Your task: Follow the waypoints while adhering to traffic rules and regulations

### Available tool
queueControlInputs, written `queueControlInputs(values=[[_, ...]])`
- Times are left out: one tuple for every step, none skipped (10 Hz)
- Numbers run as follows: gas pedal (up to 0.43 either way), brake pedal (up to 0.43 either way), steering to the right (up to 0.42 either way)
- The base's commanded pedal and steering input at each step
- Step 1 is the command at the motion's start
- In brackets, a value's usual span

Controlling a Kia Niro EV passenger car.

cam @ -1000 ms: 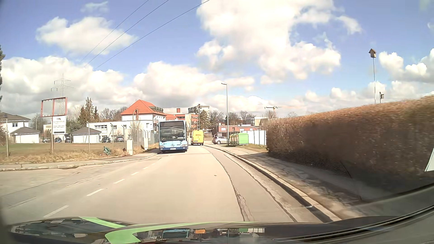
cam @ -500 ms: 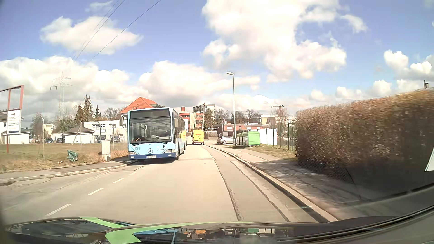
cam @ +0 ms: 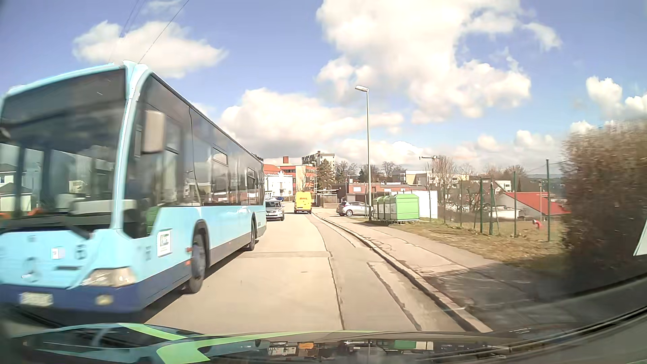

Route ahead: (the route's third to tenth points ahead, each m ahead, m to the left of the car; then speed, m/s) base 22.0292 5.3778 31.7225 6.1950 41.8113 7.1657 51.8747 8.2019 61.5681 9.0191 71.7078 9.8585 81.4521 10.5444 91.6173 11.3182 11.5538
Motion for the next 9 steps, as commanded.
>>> queueControlInputs(values=[[0.020, 0.000, -0.035], [0.020, 0.000, -0.034], [0.020, 0.000, -0.034], [0.020, 0.000, -0.033], [0.020, 0.000, -0.028], [0.020, 0.000, -0.024], [0.020, 0.000, -0.023], [0.020, 0.000, -0.022], [0.020, 0.000, -0.020]])
